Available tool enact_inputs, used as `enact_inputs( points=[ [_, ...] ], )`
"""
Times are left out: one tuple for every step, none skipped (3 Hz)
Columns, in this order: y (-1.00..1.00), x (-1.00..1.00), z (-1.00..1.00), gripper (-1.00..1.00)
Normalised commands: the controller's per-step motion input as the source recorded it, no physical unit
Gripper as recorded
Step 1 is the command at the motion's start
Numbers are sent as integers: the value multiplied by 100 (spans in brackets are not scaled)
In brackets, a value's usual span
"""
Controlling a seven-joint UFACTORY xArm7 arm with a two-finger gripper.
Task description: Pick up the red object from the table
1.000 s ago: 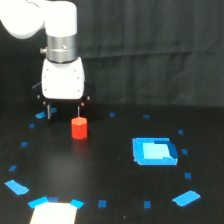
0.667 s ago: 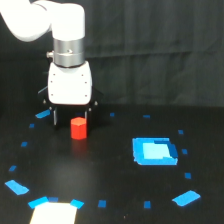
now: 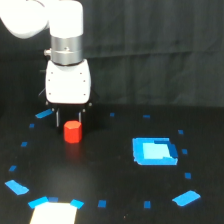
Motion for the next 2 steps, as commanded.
enact_inputs(
  points=[
    [12,-68,-31,-78],
    [-27,-9,100,-94]
  ],
)
